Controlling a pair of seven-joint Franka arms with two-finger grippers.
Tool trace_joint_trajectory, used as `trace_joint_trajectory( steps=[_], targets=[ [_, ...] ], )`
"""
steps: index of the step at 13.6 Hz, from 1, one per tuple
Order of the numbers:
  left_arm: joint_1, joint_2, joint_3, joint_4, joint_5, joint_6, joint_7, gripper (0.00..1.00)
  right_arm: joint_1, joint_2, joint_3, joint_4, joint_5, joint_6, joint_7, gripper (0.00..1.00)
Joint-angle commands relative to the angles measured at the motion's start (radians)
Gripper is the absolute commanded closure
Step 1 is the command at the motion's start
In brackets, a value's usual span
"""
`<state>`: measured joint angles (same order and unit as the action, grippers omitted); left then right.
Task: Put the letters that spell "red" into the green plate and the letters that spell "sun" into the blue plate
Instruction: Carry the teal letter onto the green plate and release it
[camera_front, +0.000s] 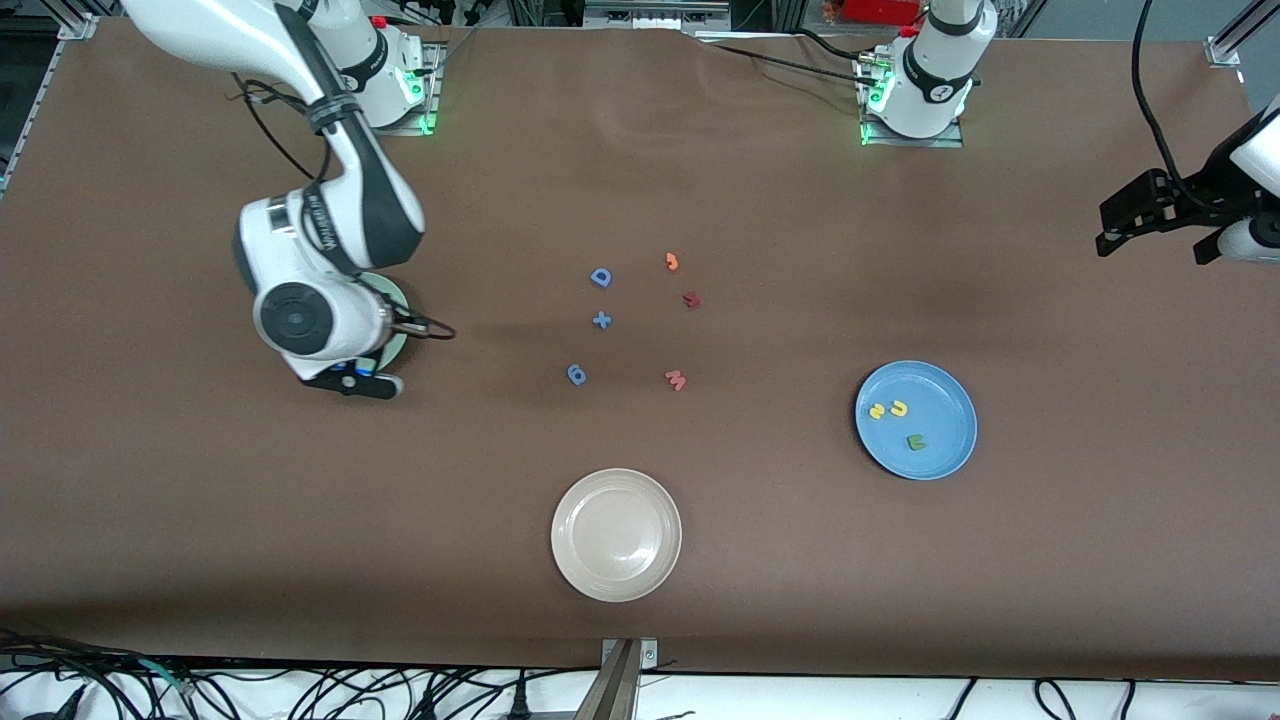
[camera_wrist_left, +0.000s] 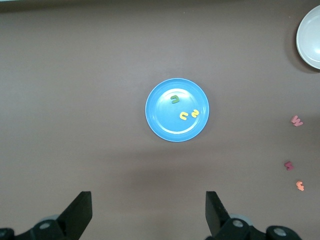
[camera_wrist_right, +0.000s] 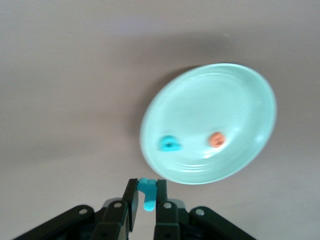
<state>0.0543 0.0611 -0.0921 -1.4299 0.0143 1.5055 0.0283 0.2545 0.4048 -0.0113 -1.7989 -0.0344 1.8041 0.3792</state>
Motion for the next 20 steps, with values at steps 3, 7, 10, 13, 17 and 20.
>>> trace_joint_trajectory(
  steps=[3, 7, 10, 13, 17, 20],
  targets=[
    [0.004, 0.009, 0.008, 0.028, -0.022, -0.024, 0.001, 0.00, 0.003, -0.075, -0.128, -0.259, 0.115, 0.115, -0.255, 0.95],
    [0.004, 0.008, 0.008, 0.029, -0.022, -0.024, 0.001, 0.00, 0.002, -0.061, -0.130, -0.362, 0.125, 0.245, -0.285, 0.87],
    [0.004, 0.008, 0.008, 0.029, -0.022, -0.024, 0.001, 0.00, 0.002, -0.060, -0.130, -0.382, 0.123, 0.281, -0.287, 0.44],
    [0.005, 0.008, 0.008, 0.029, -0.022, -0.024, -0.001, 0.00, 0.002, -0.067, -0.131, -0.363, 0.125, 0.270, -0.286, 0.02],
    [0.007, 0.006, 0.009, 0.029, -0.022, -0.025, -0.001, 0.00, 0.002, -0.089, -0.160, -0.153, 0.123, 0.038, -0.272, 0.01],
    [0.007, 0.006, 0.009, 0.029, -0.022, -0.025, -0.001, 0.00, 0.002, -0.090, -0.193, 0.033, 0.122, -0.141, -0.273, 0.01]
  ],
)
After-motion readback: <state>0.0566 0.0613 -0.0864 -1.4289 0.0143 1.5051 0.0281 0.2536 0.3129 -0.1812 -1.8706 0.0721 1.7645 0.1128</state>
